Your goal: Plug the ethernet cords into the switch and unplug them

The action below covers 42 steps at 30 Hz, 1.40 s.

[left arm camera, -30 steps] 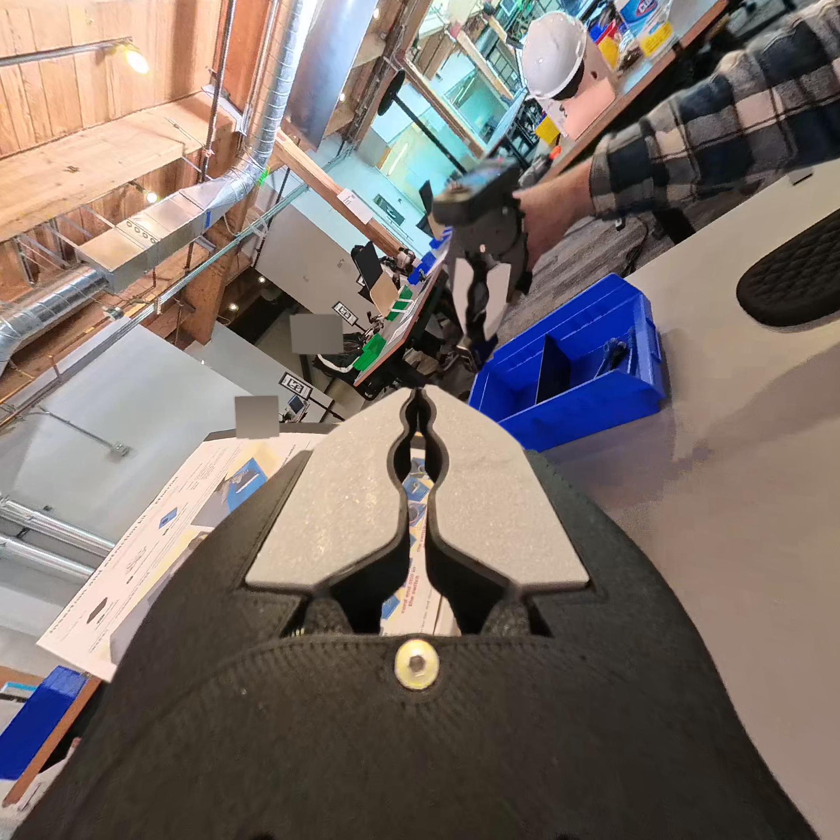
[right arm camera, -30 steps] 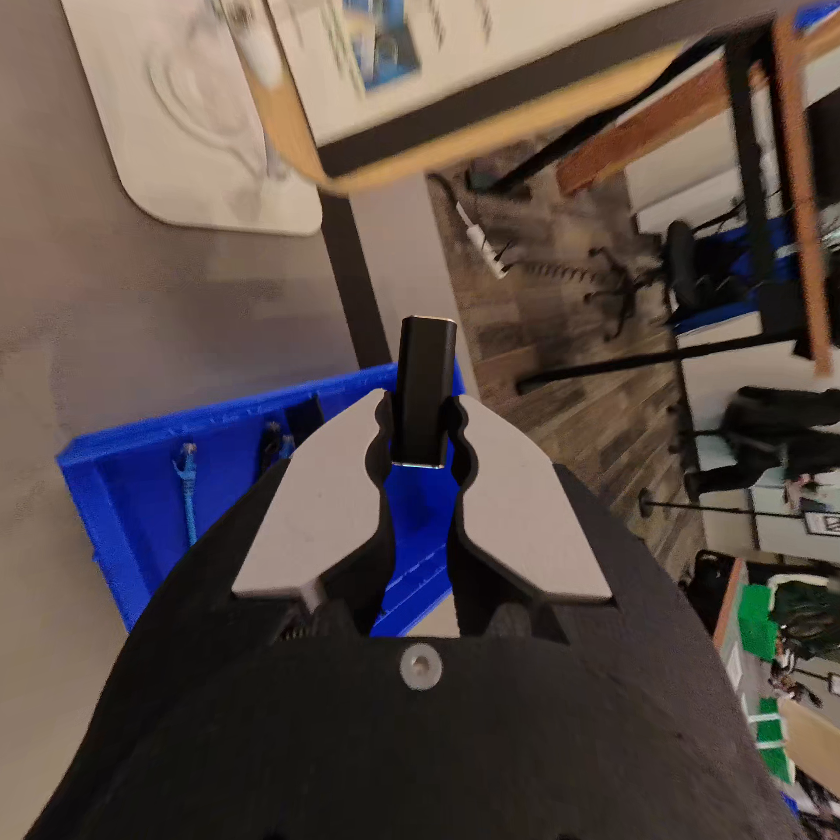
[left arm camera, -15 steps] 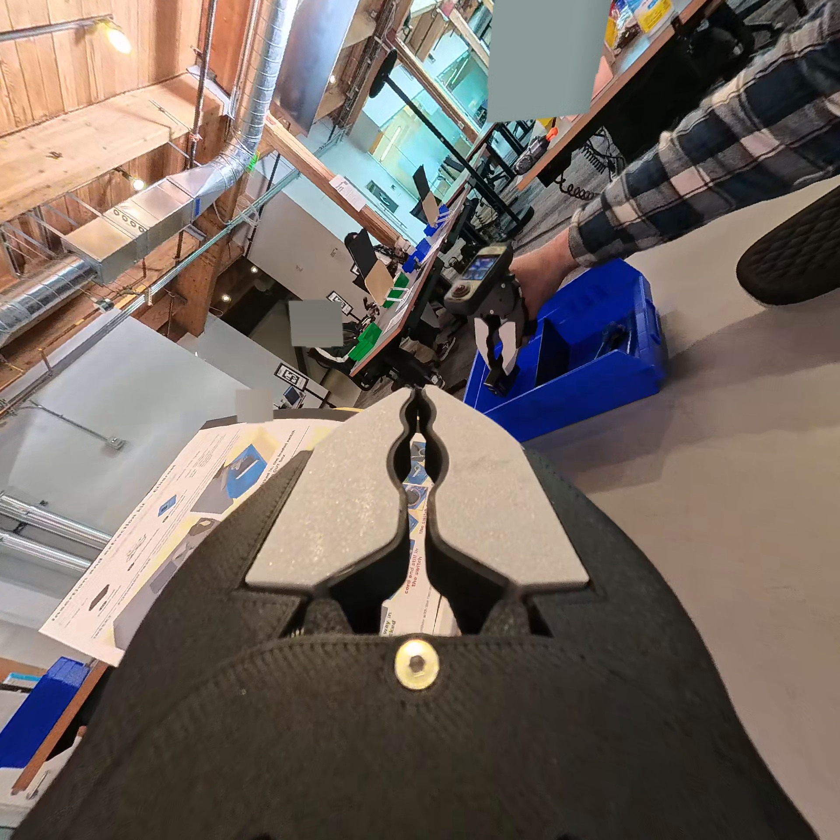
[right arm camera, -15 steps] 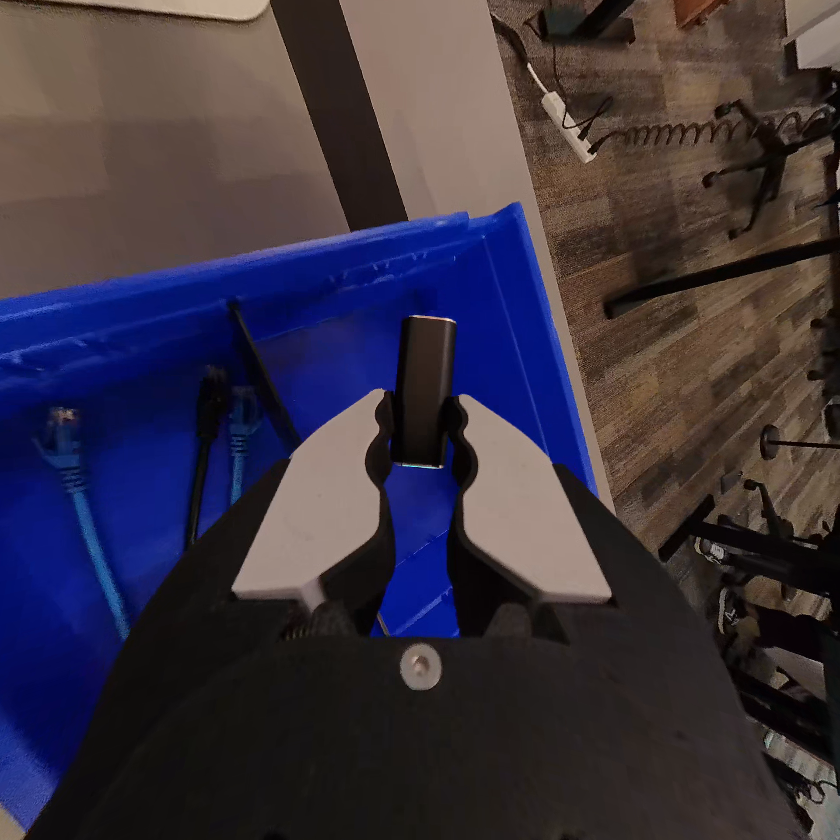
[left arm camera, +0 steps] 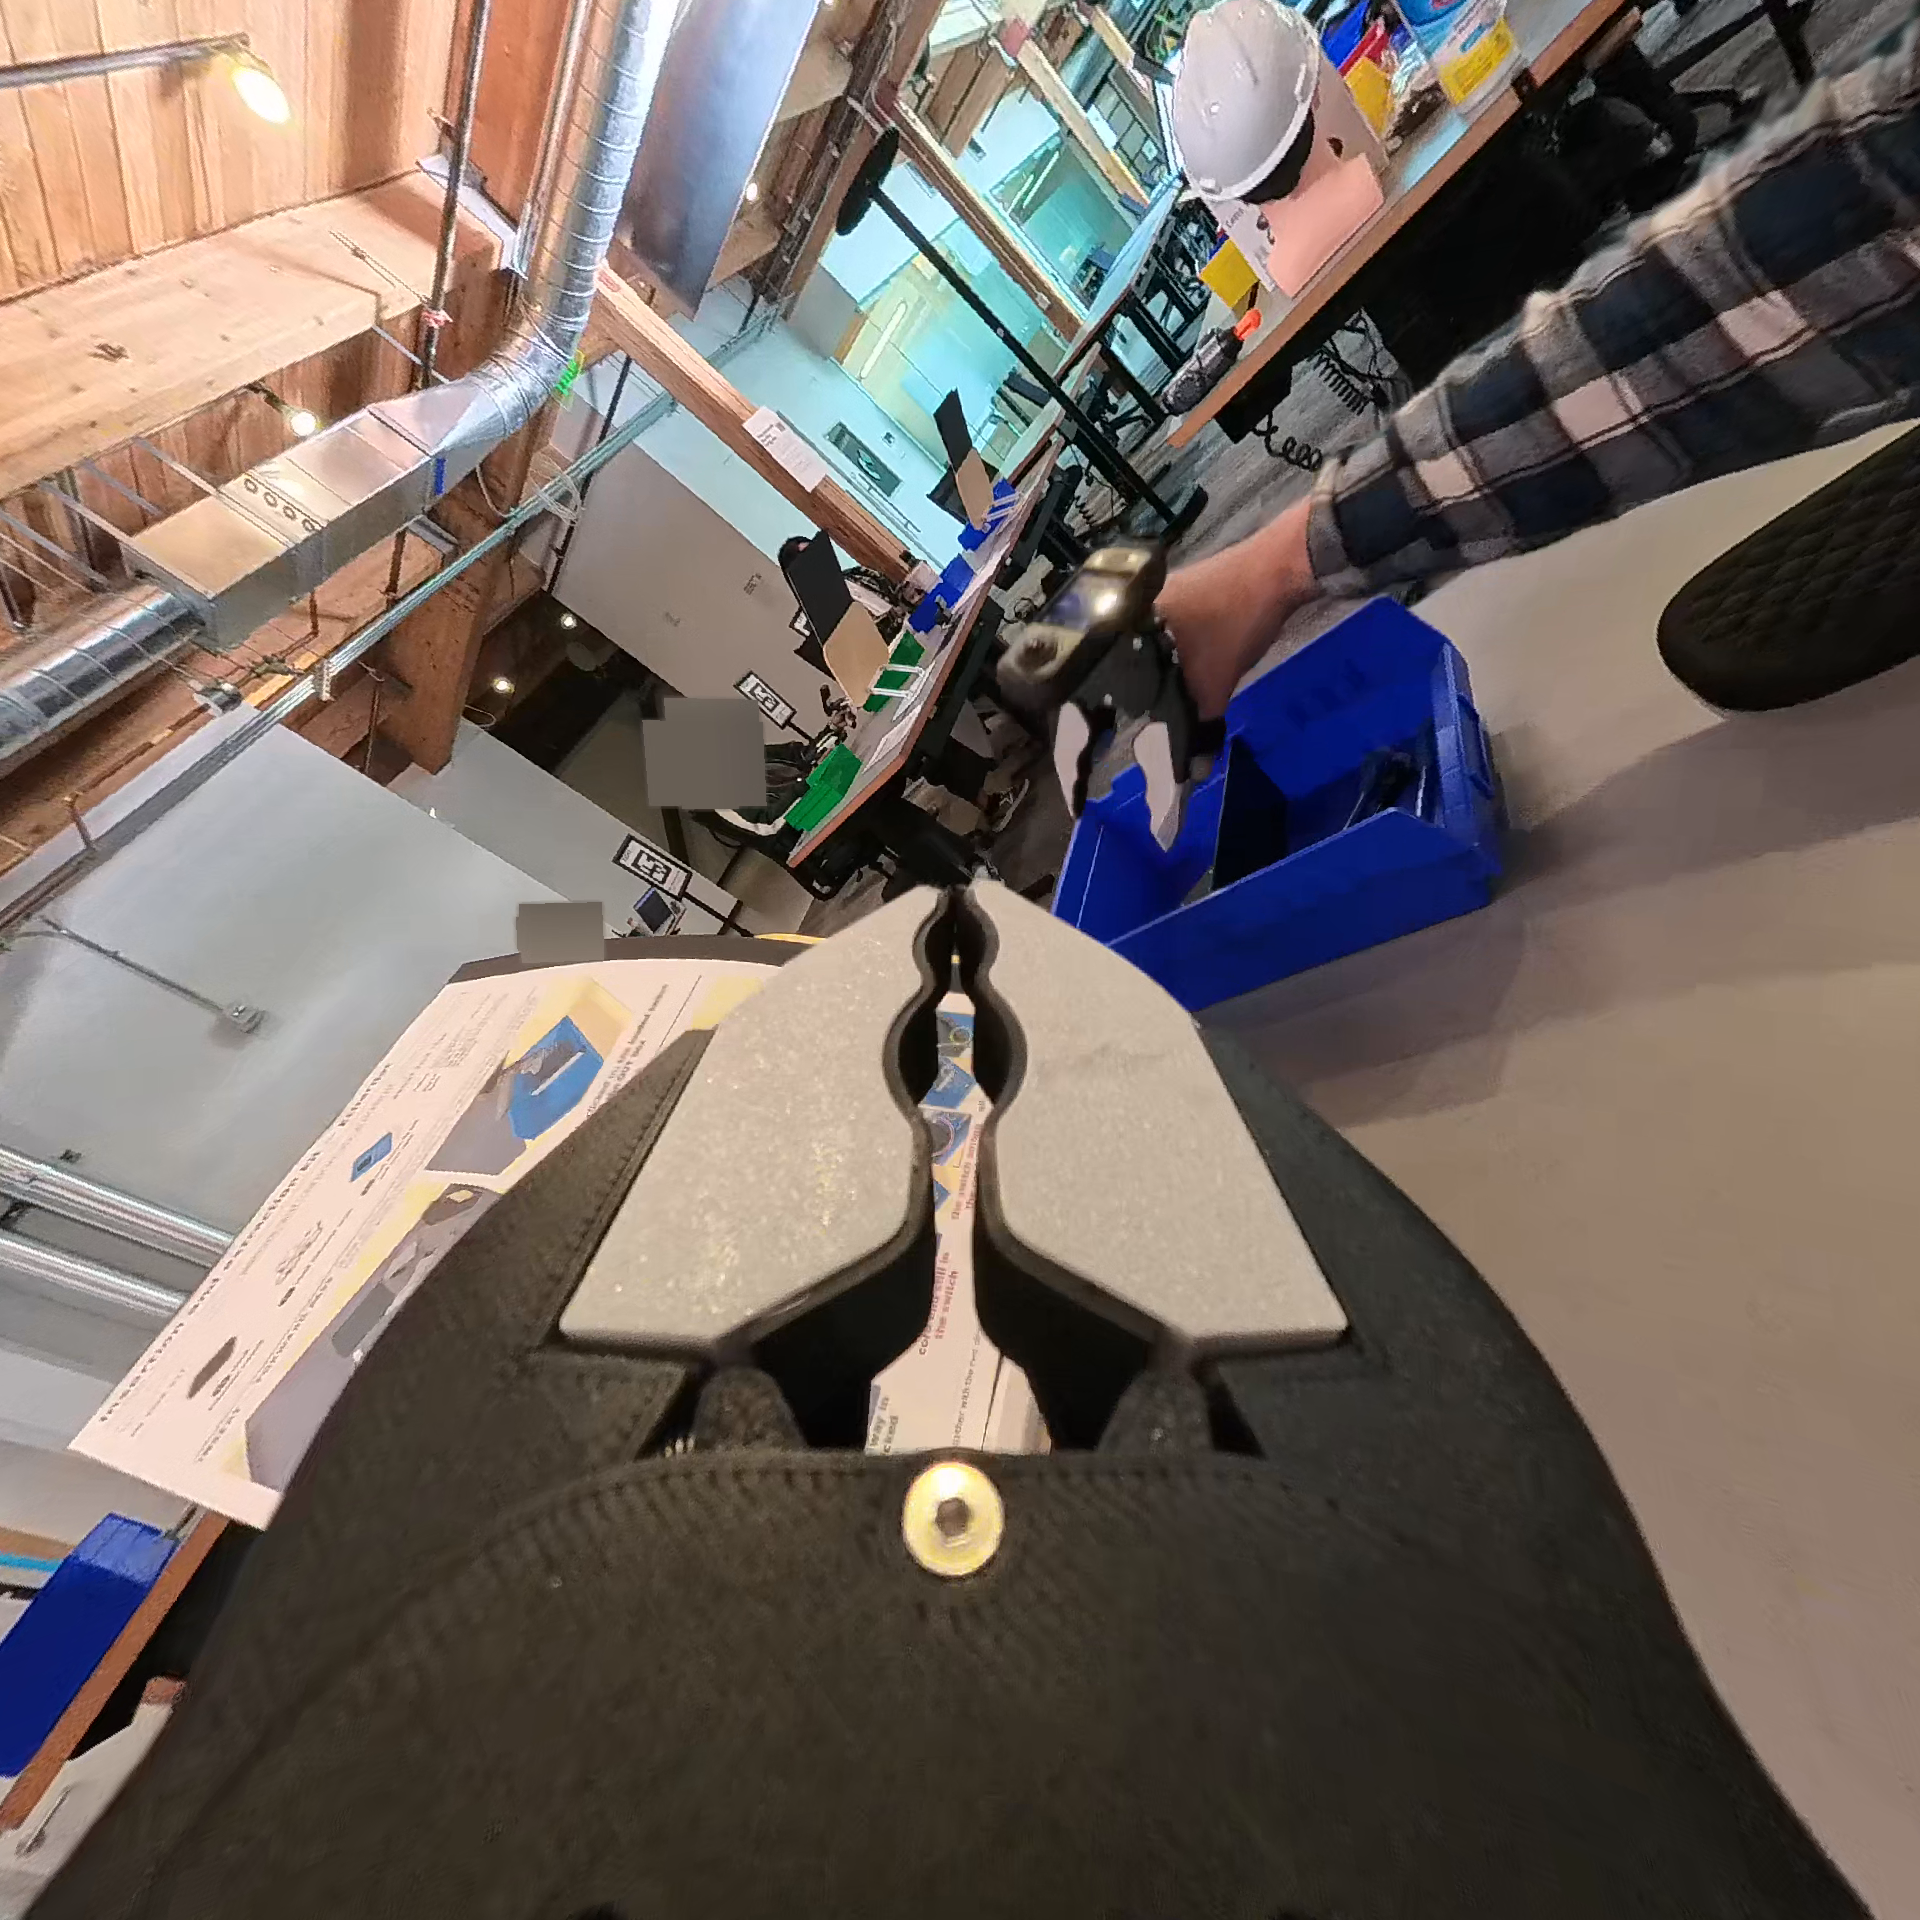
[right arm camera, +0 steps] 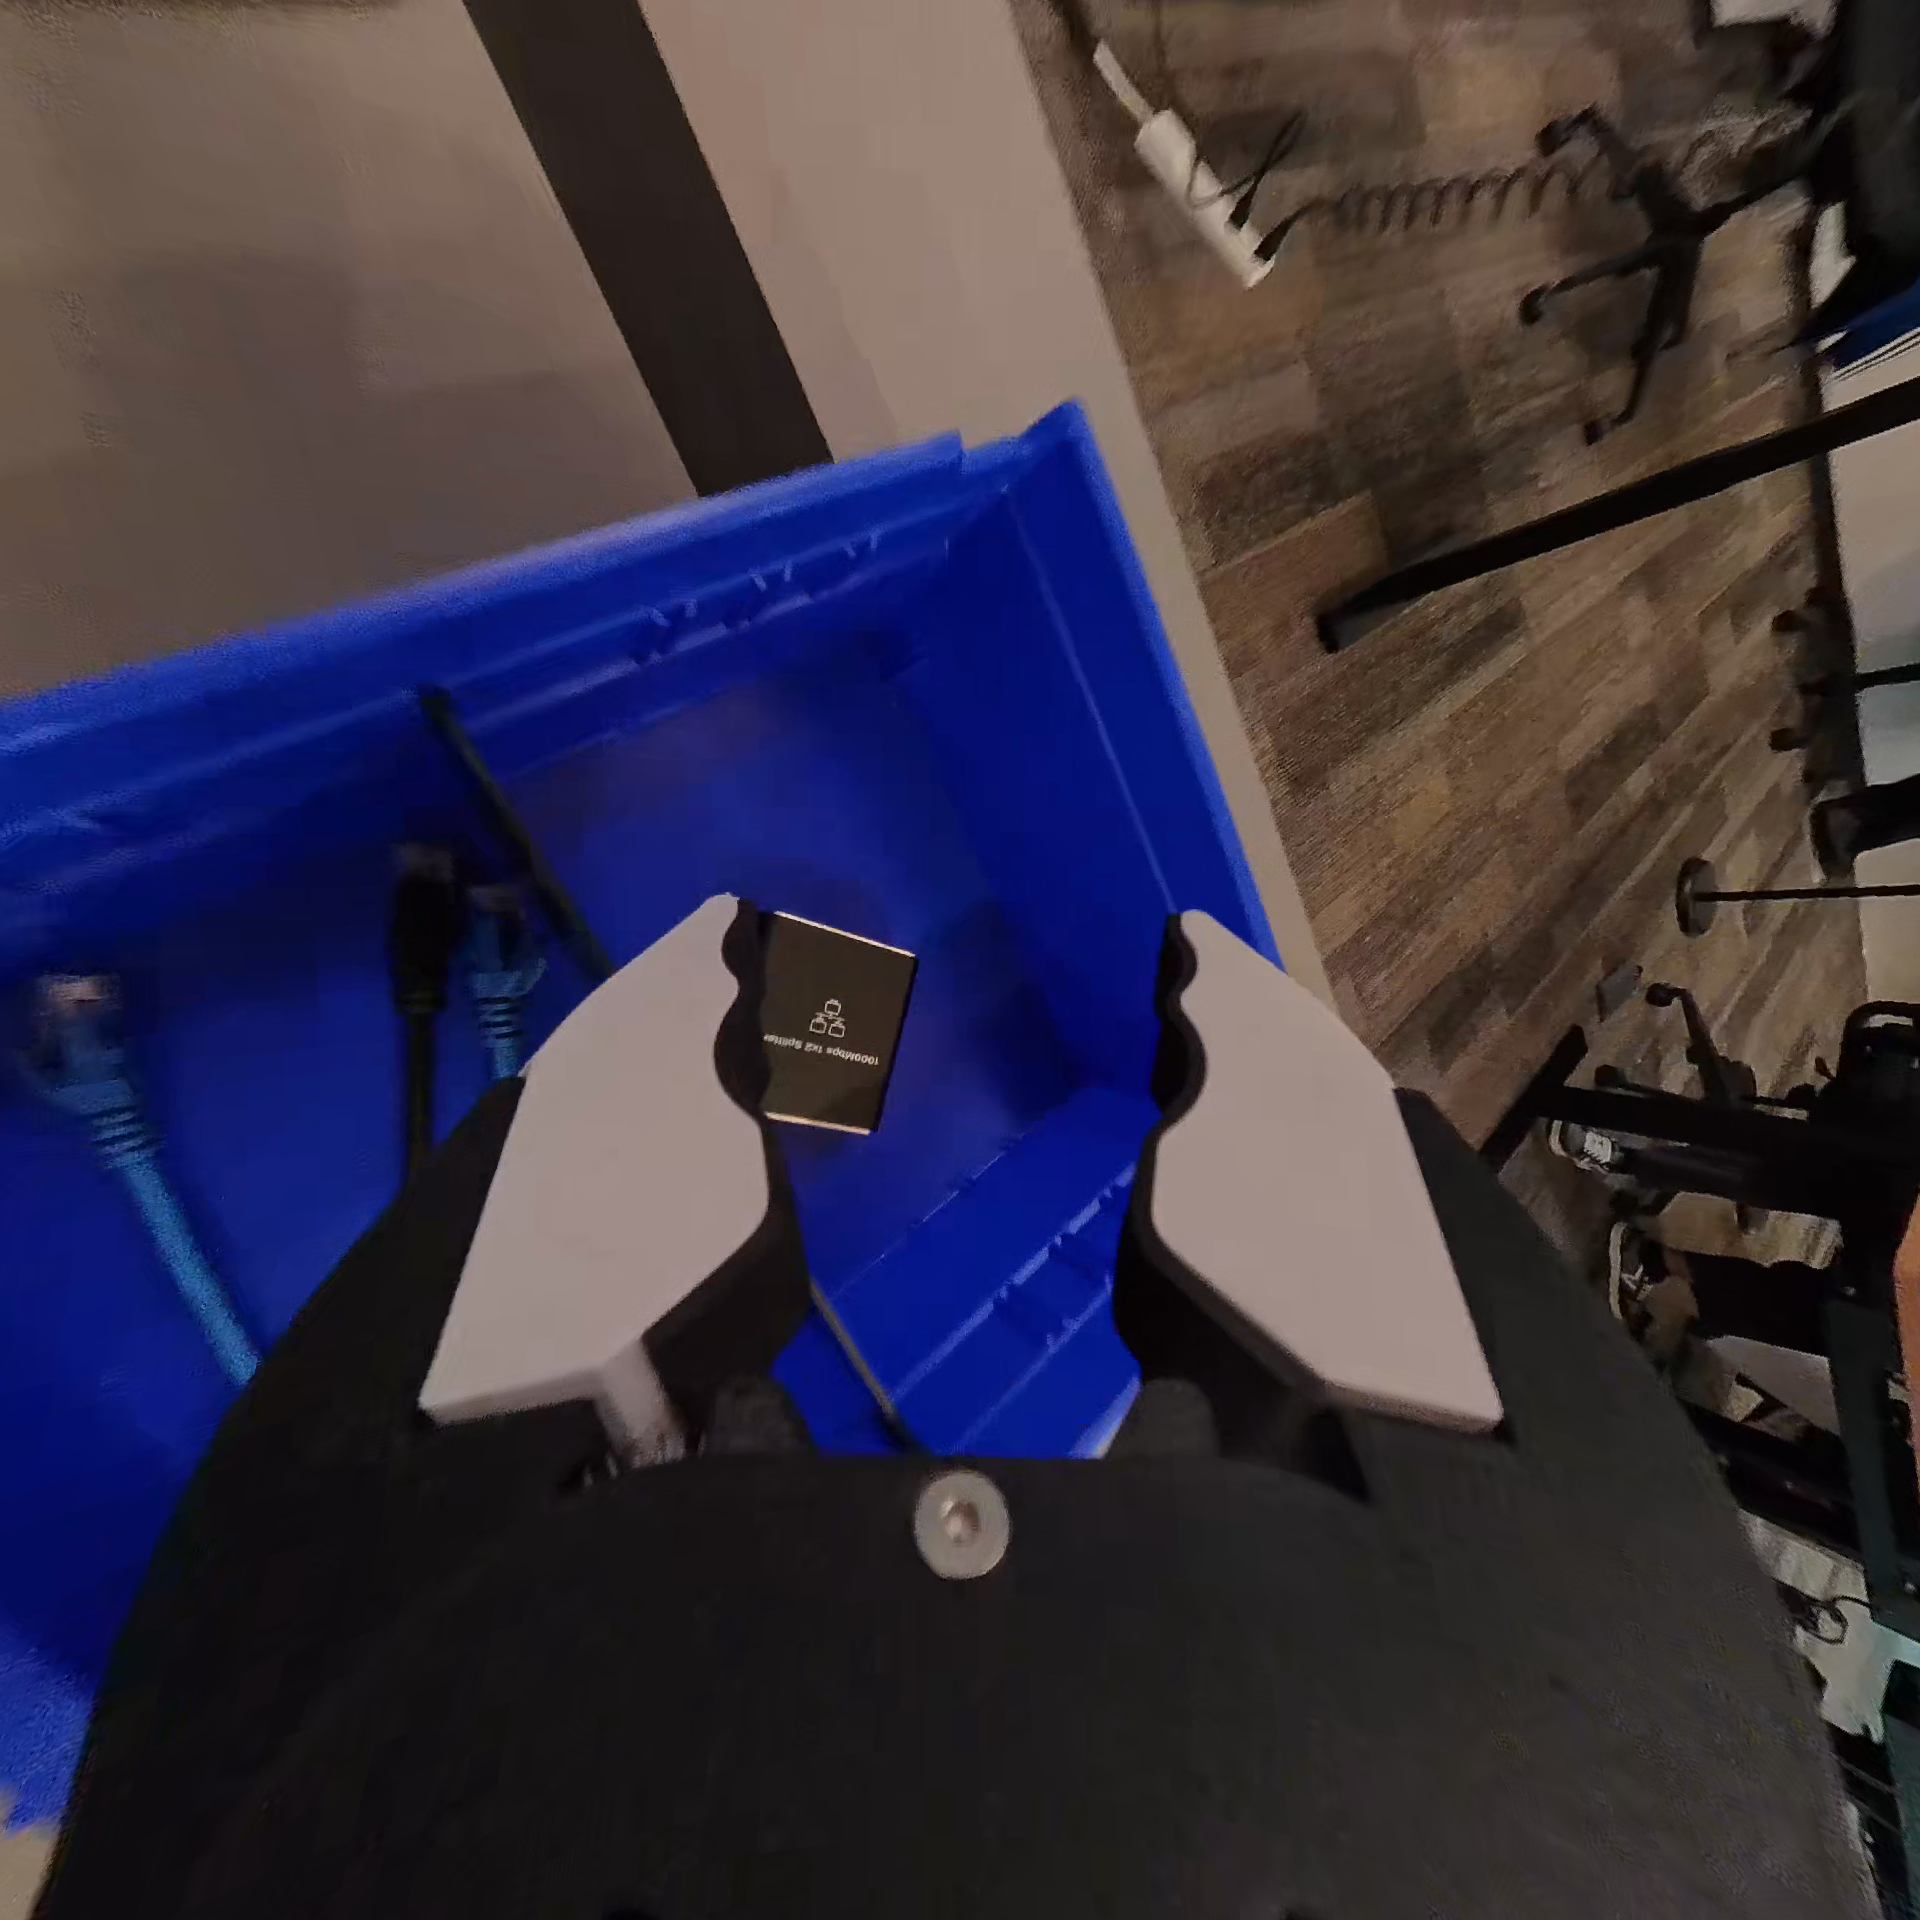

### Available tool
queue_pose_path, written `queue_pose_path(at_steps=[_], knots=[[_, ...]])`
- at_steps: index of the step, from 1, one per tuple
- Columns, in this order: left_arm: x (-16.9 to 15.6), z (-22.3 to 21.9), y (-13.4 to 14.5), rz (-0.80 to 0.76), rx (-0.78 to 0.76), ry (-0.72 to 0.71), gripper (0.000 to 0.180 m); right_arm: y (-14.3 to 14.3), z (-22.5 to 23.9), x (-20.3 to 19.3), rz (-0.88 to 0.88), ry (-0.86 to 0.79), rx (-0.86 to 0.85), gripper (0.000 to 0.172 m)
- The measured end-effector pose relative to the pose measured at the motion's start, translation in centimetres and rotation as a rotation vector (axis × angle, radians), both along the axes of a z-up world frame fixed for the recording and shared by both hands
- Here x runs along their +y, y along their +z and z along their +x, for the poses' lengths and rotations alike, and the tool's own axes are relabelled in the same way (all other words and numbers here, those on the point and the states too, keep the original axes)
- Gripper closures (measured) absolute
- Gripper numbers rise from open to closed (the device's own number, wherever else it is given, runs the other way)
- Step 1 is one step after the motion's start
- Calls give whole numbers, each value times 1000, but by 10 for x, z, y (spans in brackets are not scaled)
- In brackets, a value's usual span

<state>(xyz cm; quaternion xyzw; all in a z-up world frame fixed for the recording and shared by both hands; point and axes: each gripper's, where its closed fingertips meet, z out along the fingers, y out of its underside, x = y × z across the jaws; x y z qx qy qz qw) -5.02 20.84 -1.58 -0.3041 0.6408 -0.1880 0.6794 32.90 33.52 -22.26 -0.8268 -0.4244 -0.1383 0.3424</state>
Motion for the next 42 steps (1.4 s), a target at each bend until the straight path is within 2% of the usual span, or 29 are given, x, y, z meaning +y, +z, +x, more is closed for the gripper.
queue_pose_path(at_steps=[5,9,13,17,20,23,25,27,29,31,34,36,40,42], knots=[[-5,2,4,-1,-10,3,176,65,-10,-54,142,-41,66,105],[-10,3,7,-11,-19,28,171,96,-21,-106,213,-74,91,109],[16,-18,-1,-35,40,195,155,108,-22,-148,280,-136,71,110],[53,-79,11,-104,61,391,140,104,-7,-174,315,-237,103,110],[82,-140,13,-151,37,608,114,90,12,-182,318,-334,204,90],[104,-206,-10,-202,56,817,104,74,38,-189,314,-440,252,84],[117,-247,-35,-320,33,901,96,61,49,-192,294,-491,325,82],[133,-291,-64,-444,-16,1010,82,47,61,-192,278,-551,385,77],[148,-330,-99,-585,-69,1094,79,34,68,-189,257,-587,427,76],[160,-360,-142,-729,-92,1169,70,17,75,-185,218,-626,464,76],[169,-370,-201,-977,-139,1155,59,-7,84,-179,161,-685,497,80],[173,-372,-229,-1076,-143,1164,56,-18,84,-172,140,-693,556,85],[184,-374,-259,-1037,-52,1264,54,-38,81,-160,90,-687,583,96],[191,-380,-261,-1006,-34,1315,64,-41,78,-153,90,-662,579,104]])
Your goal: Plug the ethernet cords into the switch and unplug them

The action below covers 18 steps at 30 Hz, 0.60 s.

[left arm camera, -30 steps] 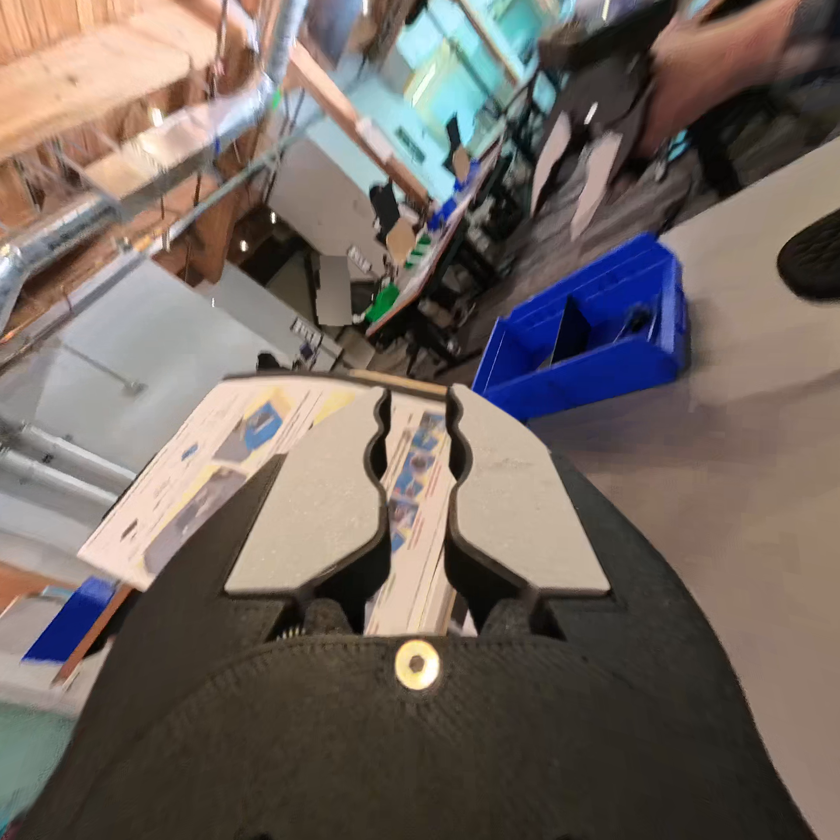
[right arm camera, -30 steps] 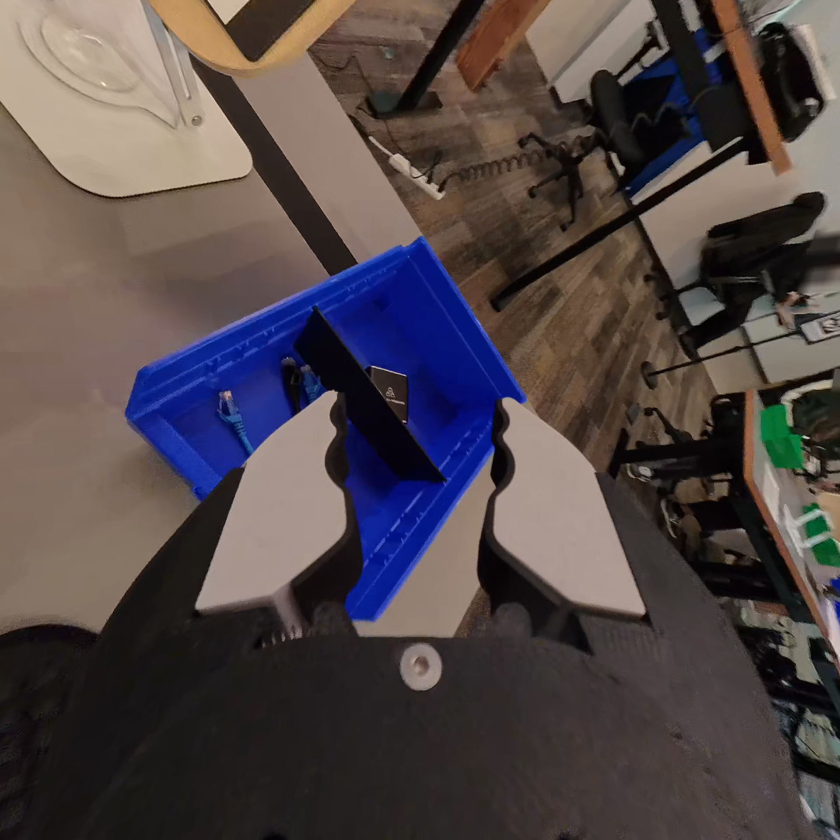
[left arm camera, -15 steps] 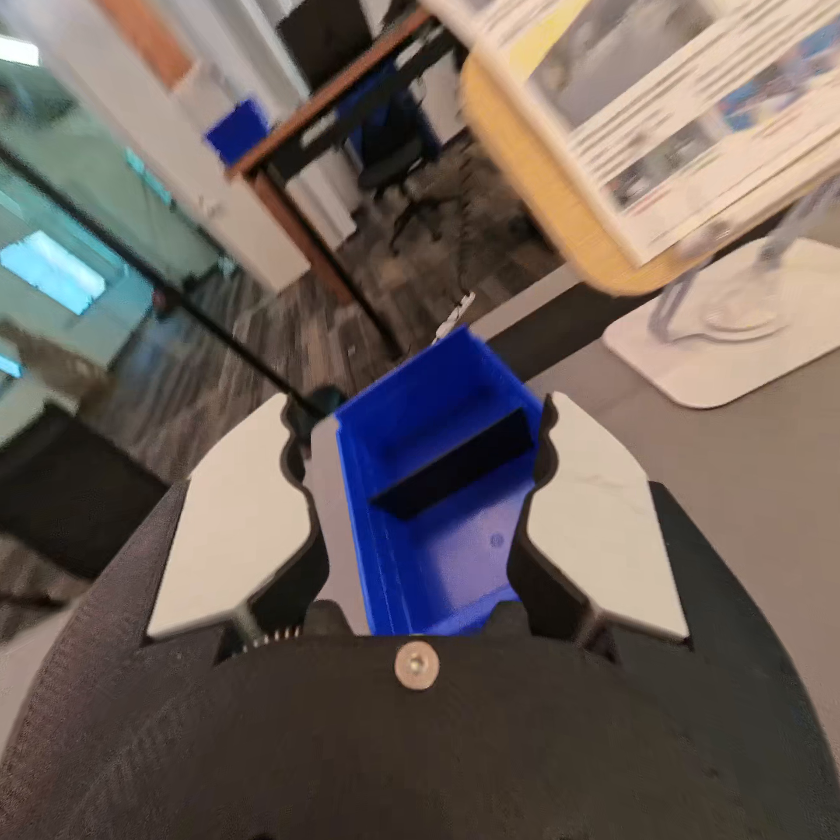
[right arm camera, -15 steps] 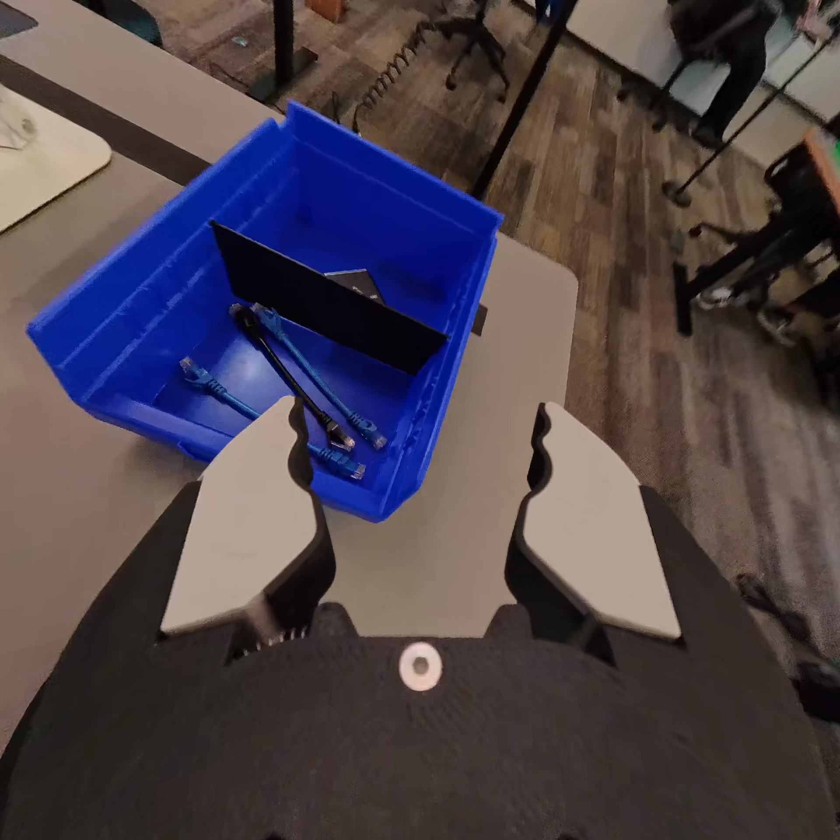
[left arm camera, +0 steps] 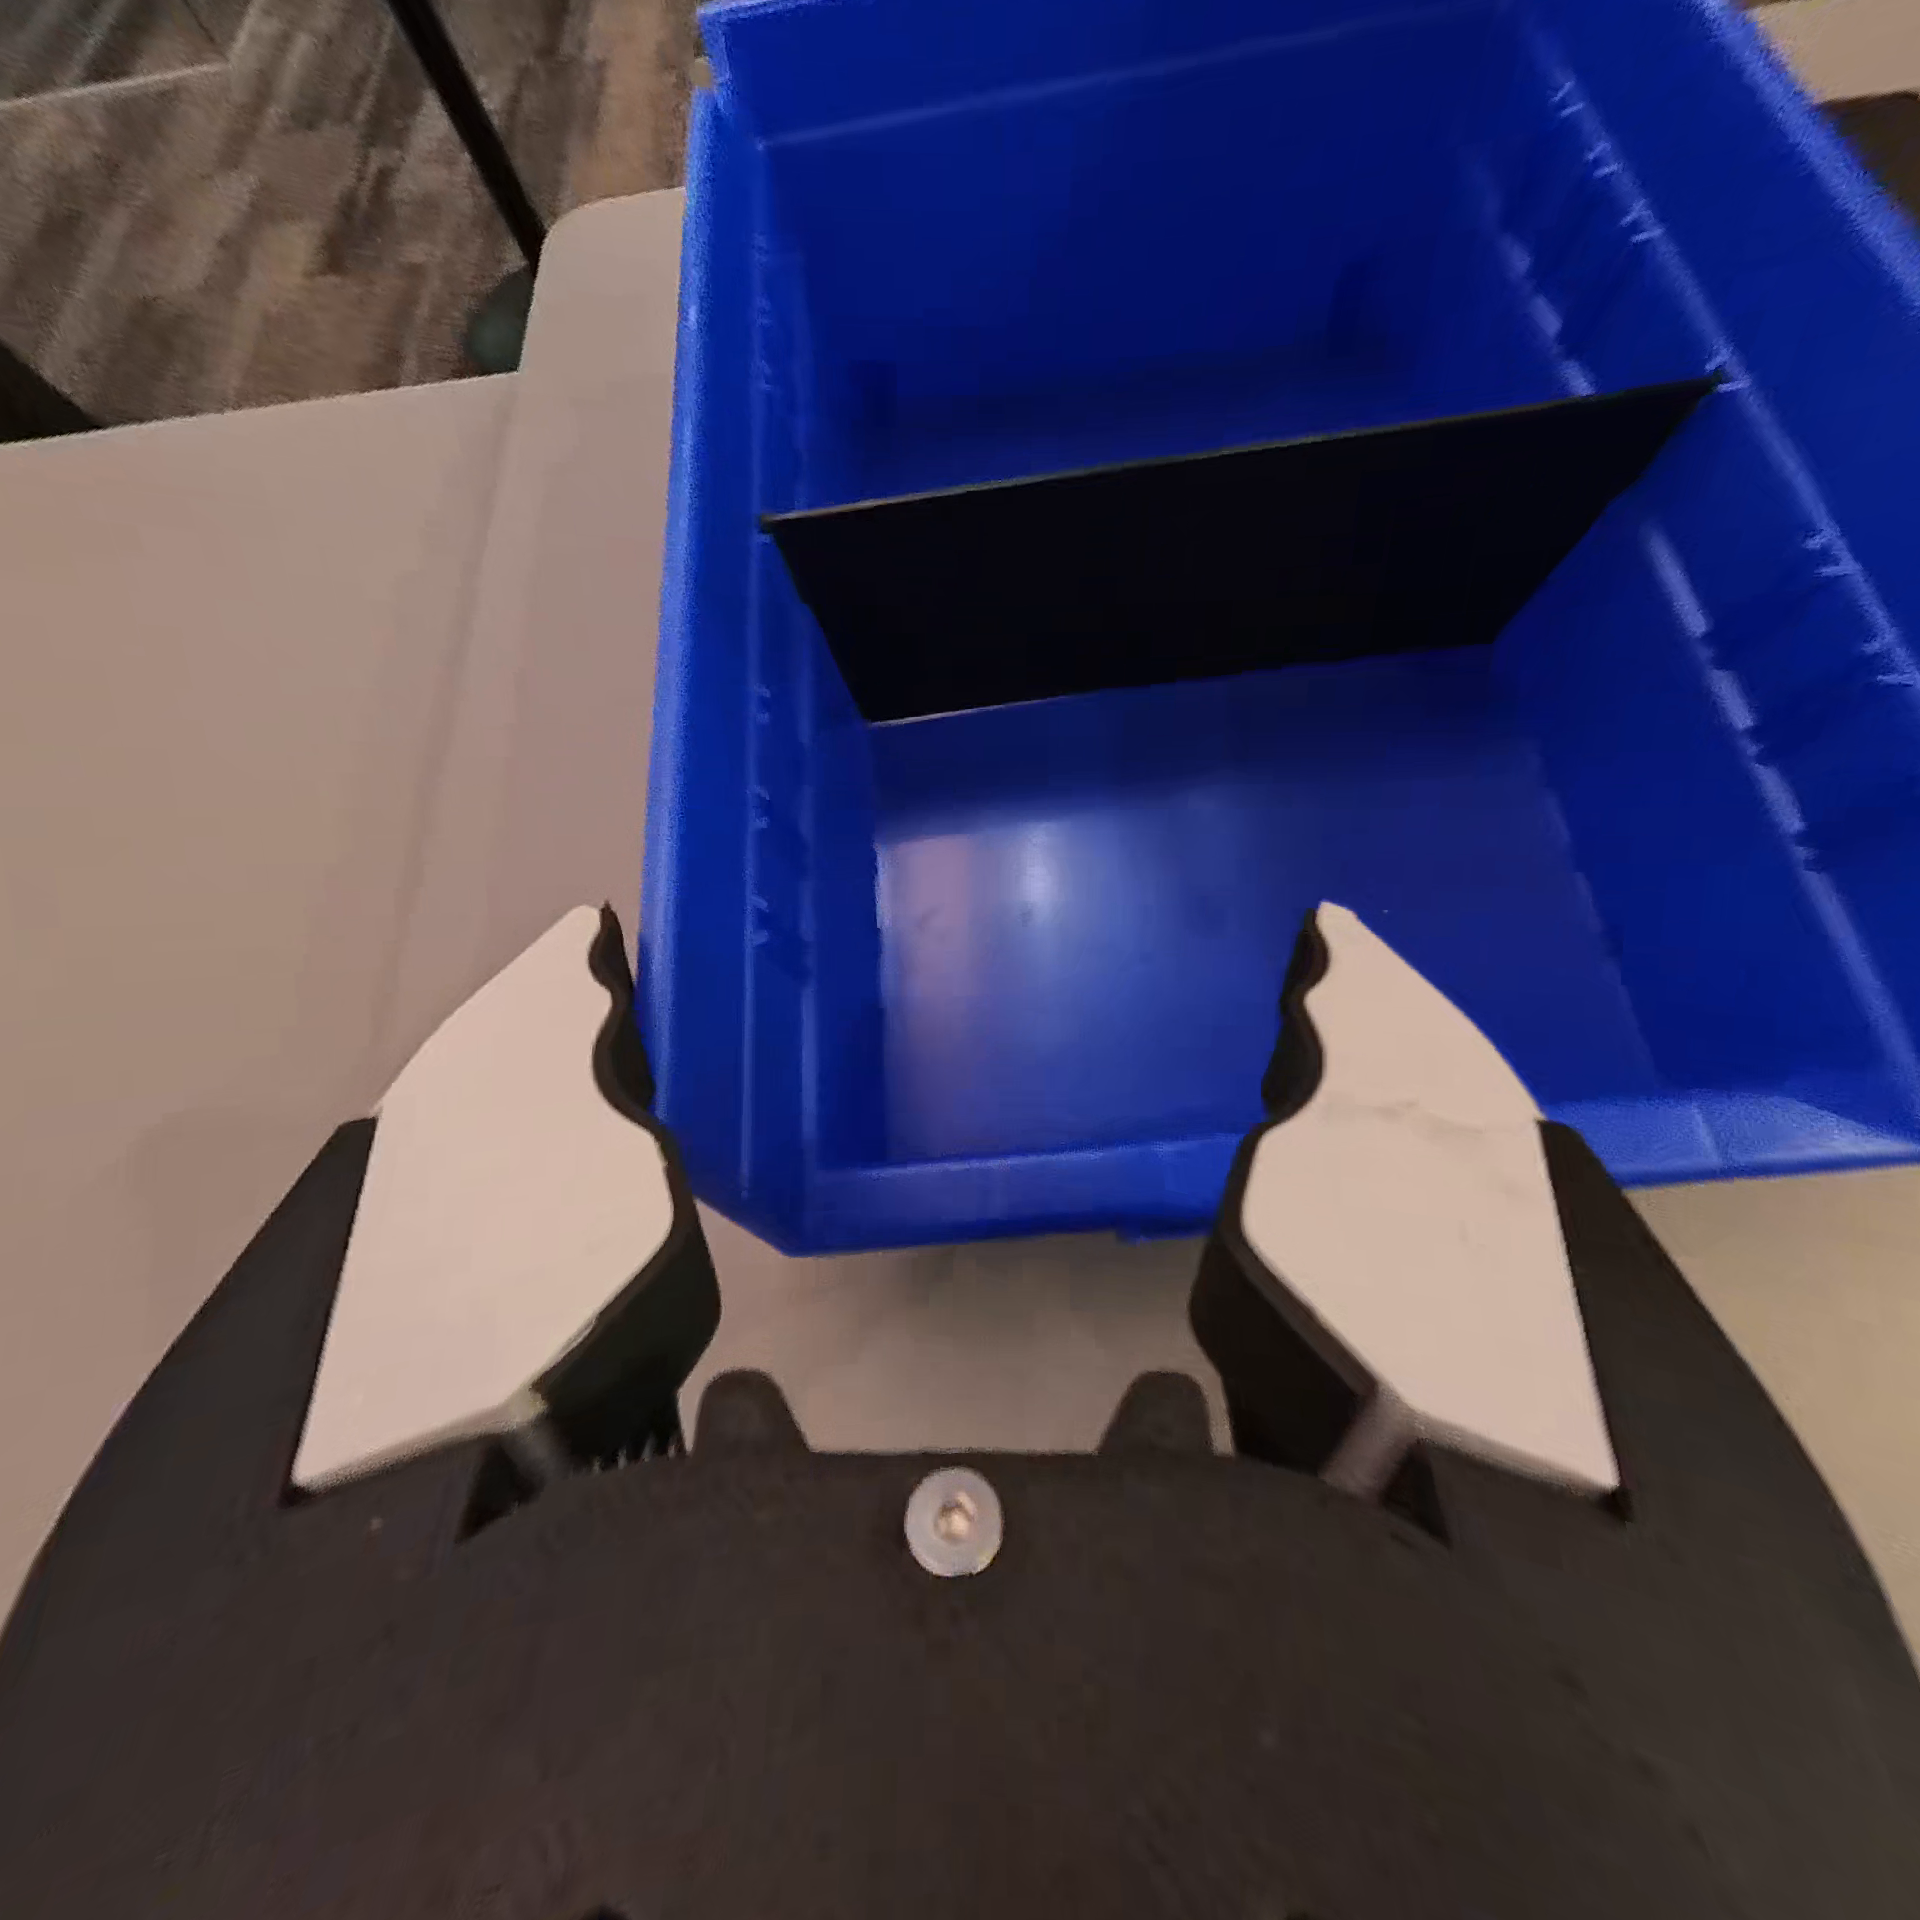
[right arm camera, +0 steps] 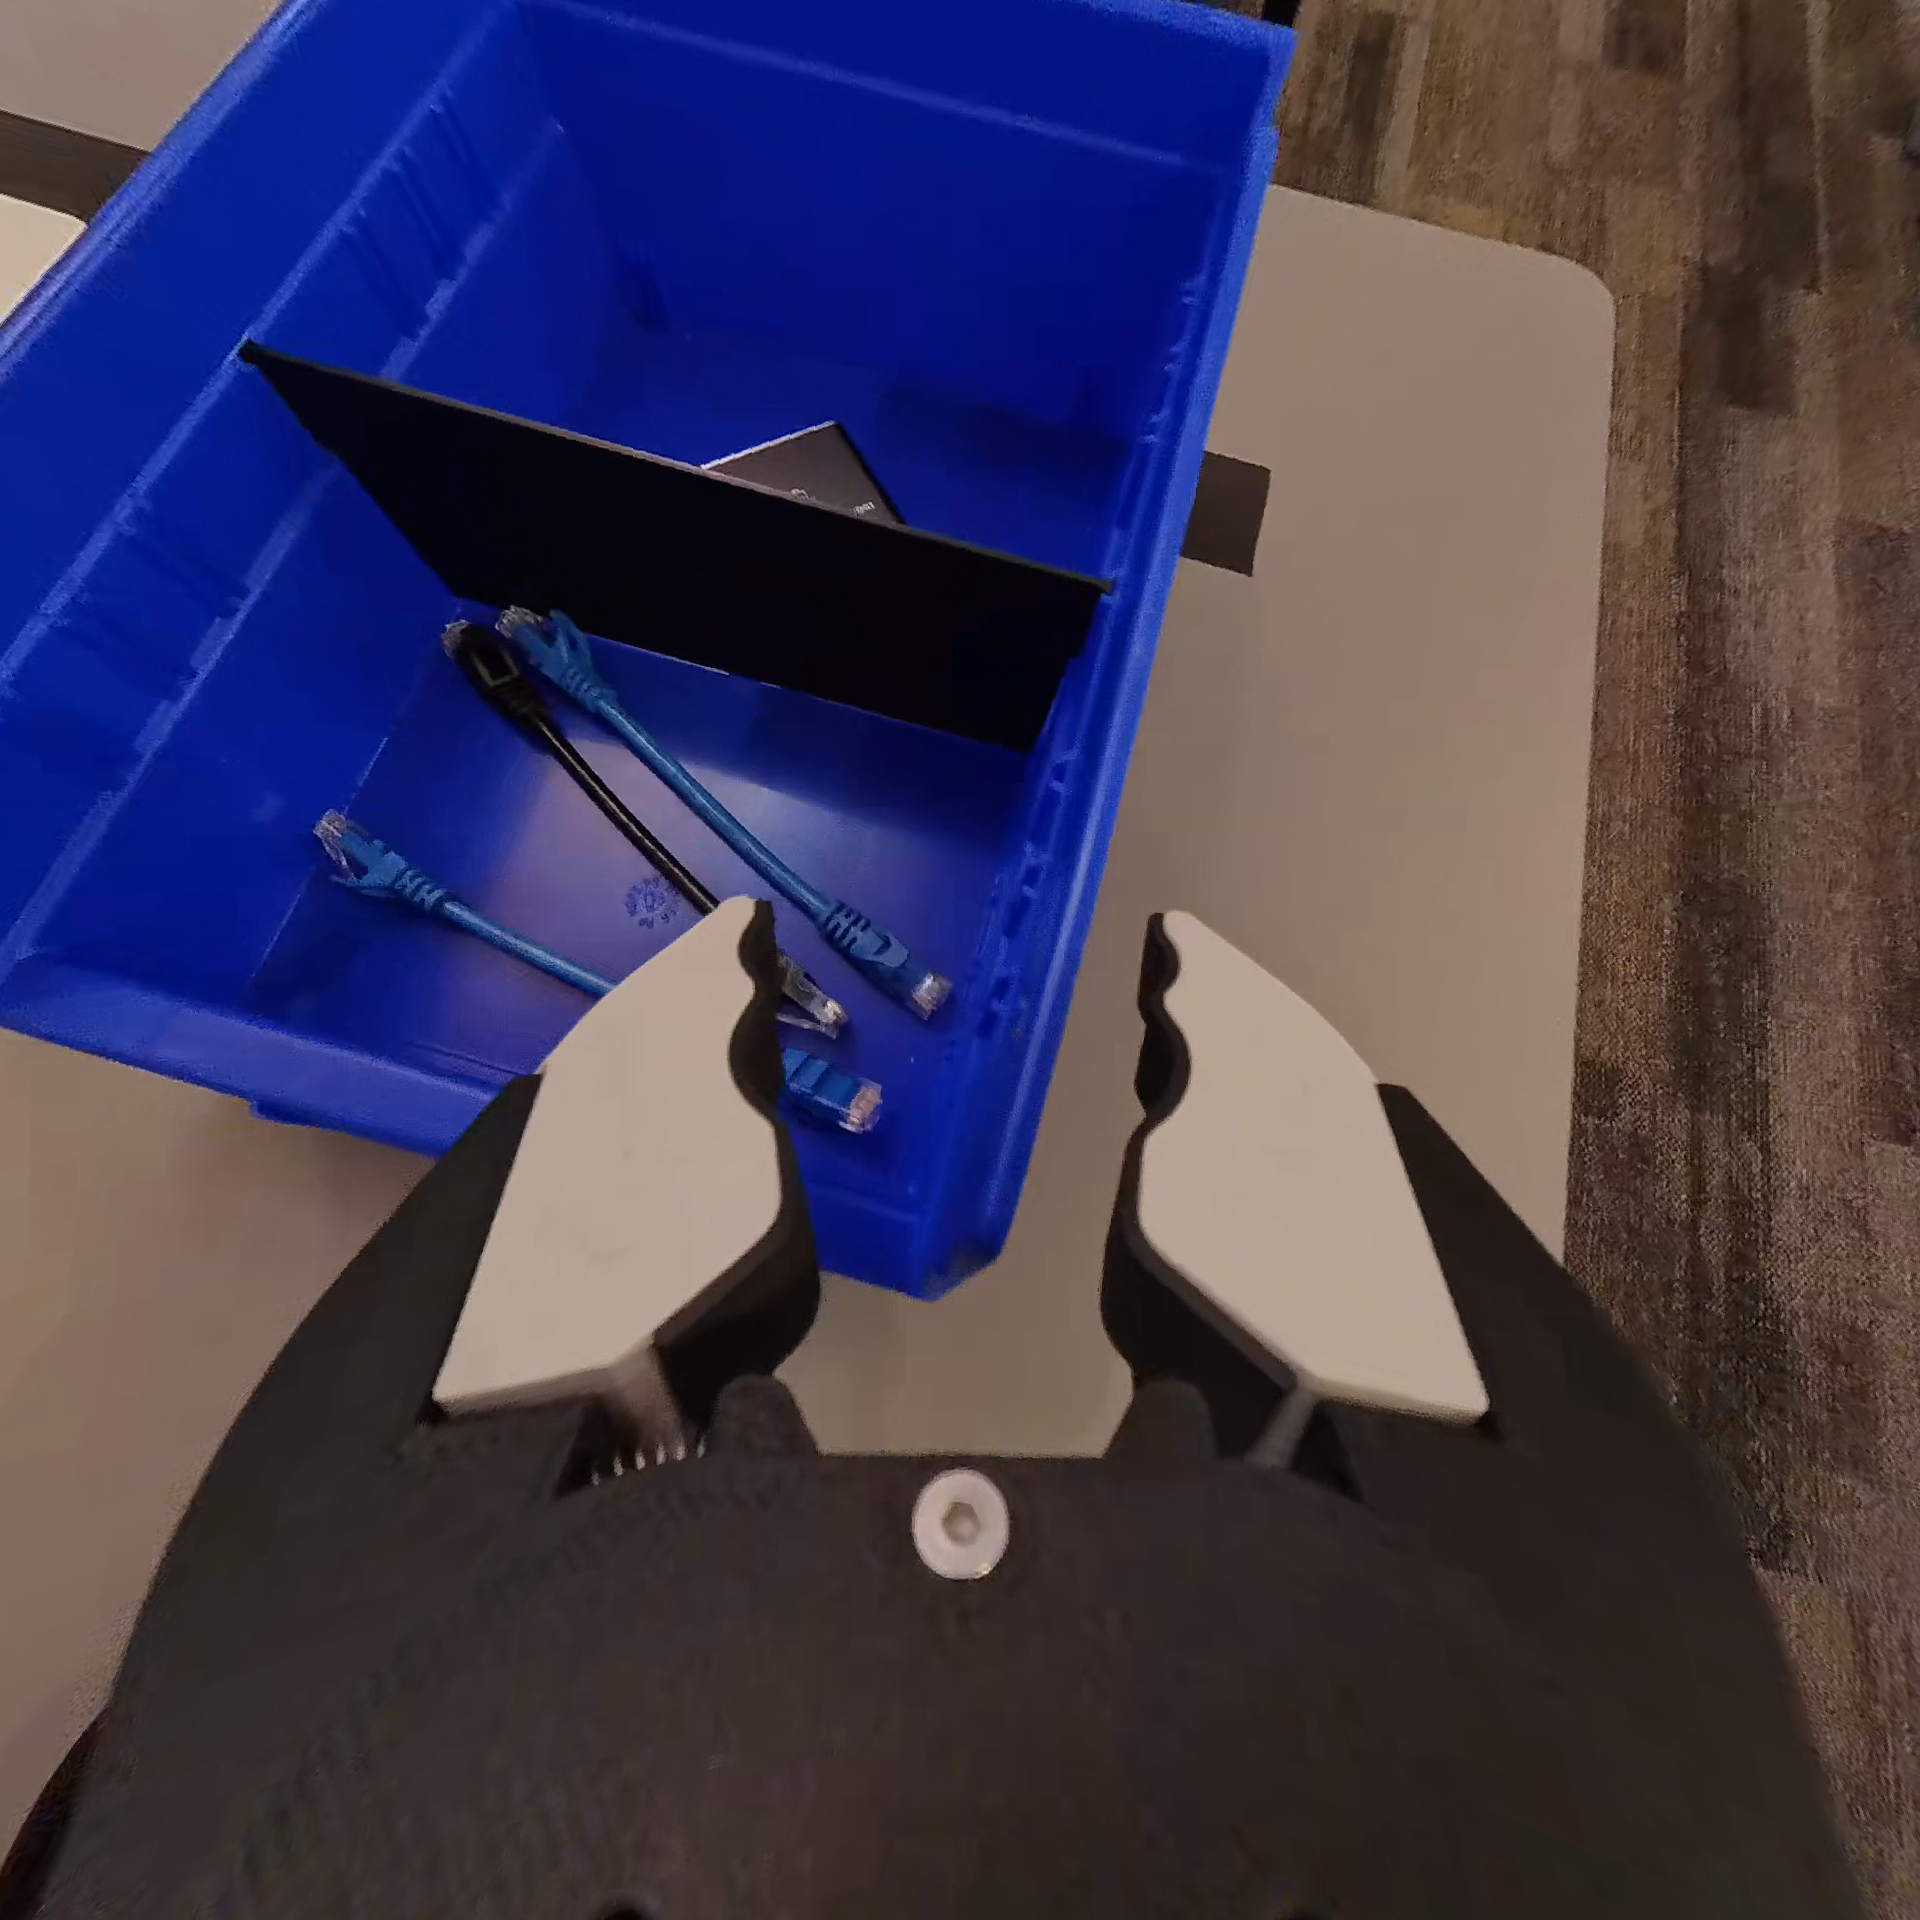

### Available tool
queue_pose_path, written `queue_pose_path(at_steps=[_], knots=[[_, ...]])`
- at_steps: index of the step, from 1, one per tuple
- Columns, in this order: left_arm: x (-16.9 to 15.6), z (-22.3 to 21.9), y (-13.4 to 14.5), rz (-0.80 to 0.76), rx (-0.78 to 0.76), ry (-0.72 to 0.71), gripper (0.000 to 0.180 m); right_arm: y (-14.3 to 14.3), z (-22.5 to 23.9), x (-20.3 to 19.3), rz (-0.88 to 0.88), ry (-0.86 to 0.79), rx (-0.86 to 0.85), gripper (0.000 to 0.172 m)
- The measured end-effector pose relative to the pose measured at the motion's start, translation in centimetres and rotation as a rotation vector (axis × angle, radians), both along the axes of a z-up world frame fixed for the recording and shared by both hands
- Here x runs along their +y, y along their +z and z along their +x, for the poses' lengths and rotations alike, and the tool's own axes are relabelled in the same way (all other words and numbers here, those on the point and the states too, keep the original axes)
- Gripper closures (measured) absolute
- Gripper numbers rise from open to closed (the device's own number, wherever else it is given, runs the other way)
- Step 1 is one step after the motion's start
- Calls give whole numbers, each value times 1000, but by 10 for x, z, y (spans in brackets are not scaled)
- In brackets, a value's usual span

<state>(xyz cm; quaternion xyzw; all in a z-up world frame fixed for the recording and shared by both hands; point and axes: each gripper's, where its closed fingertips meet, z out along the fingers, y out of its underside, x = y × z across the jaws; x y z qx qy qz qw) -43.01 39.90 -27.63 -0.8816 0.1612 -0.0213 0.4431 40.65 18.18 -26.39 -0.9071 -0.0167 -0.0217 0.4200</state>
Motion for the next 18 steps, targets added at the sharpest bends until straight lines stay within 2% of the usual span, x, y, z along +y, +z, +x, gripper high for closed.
queue_pose_path(at_steps=[3,5,8,9,12,15,18], knots=[[6,-10,4,5,-25,52,83,-6,-4,6,-22,11,3,115],[11,-29,4,9,-32,119,79,-10,-4,9,-26,6,0,114],[13,-41,-13,-62,-53,119,85,-9,1,9,-23,-6,-11,124],[12,-39,-20,-88,-63,97,92,-9,2,9,-23,-6,-14,127],[9,-20,-24,-167,-238,-17,149,-11,7,10,-31,-12,-36,140],[13,-25,-23,-179,-263,2,162,-11,11,10,-45,-19,-16,163],[13,-23,-23,-194,-202,-30,176,-11,11,11,-59,-17,31,166]])
